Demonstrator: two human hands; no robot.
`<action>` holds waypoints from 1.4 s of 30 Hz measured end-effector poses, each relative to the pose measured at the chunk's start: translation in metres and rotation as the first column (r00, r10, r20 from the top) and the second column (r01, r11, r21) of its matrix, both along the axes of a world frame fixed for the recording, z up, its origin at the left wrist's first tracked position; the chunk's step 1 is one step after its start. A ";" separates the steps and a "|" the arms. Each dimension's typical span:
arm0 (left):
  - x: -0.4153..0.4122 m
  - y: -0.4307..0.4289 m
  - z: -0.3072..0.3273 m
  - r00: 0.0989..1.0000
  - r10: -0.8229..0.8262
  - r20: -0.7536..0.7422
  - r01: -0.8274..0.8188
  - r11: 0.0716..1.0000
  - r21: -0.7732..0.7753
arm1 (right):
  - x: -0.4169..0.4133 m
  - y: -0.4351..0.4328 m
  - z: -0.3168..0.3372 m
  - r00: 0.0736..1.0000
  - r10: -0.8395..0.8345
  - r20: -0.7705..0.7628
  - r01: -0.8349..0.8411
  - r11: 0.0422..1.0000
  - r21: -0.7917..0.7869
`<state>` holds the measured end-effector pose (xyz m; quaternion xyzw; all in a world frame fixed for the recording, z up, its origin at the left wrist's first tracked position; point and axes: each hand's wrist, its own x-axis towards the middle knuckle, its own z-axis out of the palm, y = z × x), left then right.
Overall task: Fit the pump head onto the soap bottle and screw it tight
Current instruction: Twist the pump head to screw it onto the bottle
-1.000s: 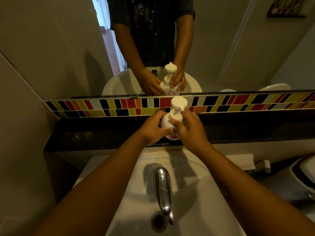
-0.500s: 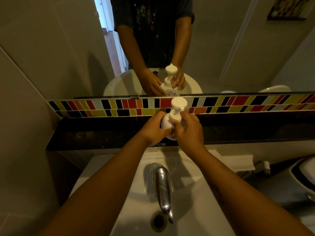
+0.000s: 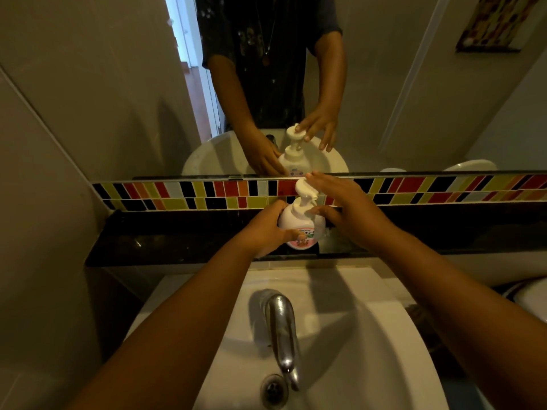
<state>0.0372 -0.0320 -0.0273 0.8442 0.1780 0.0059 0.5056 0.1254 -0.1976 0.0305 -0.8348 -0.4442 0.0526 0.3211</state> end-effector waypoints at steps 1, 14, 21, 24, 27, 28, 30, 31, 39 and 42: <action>0.000 0.000 0.000 1.000 0.000 0.000 0.000 1.000 0.000 | 0.000 0.000 0.002 0.999 0.012 0.030 -0.011 1.000 -0.023; 0.001 0.000 -0.004 1.000 0.002 0.006 -0.002 1.000 0.011 | -0.013 0.010 -0.001 0.988 -0.091 0.125 0.088 0.996 0.027; 0.002 0.002 -0.004 1.000 -0.007 -0.002 0.007 1.000 -0.002 | -0.027 0.013 -0.005 0.973 -0.185 -0.135 0.201 0.973 0.112; 0.003 0.004 -0.003 0.999 -0.036 -0.006 0.036 0.999 0.006 | -0.031 0.014 -0.014 0.911 -0.212 -0.354 0.284 0.944 0.165; 0.004 0.007 -0.002 0.998 -0.067 -0.005 0.067 0.998 0.011 | -0.031 0.018 -0.024 0.879 -0.176 -0.443 0.275 0.947 0.169; 0.004 0.007 -0.003 0.998 -0.067 -0.001 0.067 0.998 0.007 | -0.032 0.020 -0.026 0.868 -0.187 -0.460 0.289 0.943 0.163; 0.003 0.007 -0.004 0.998 -0.056 0.012 0.056 0.998 -0.004 | -0.034 0.024 -0.031 0.860 -0.220 -0.461 0.327 0.930 0.166; 0.003 0.007 -0.005 0.999 -0.051 0.018 0.051 0.999 -0.010 | -0.034 0.025 -0.033 0.865 -0.239 -0.442 0.342 0.924 0.169; 0.003 0.004 -0.013 0.998 -0.022 0.066 0.025 0.999 -0.036 | -0.042 0.036 -0.052 0.868 -0.397 -0.298 0.463 0.863 0.199; 0.002 0.009 -0.010 0.998 -0.023 0.061 0.026 0.999 -0.034 | -0.039 0.039 -0.051 0.865 -0.322 -0.386 0.419 0.885 0.201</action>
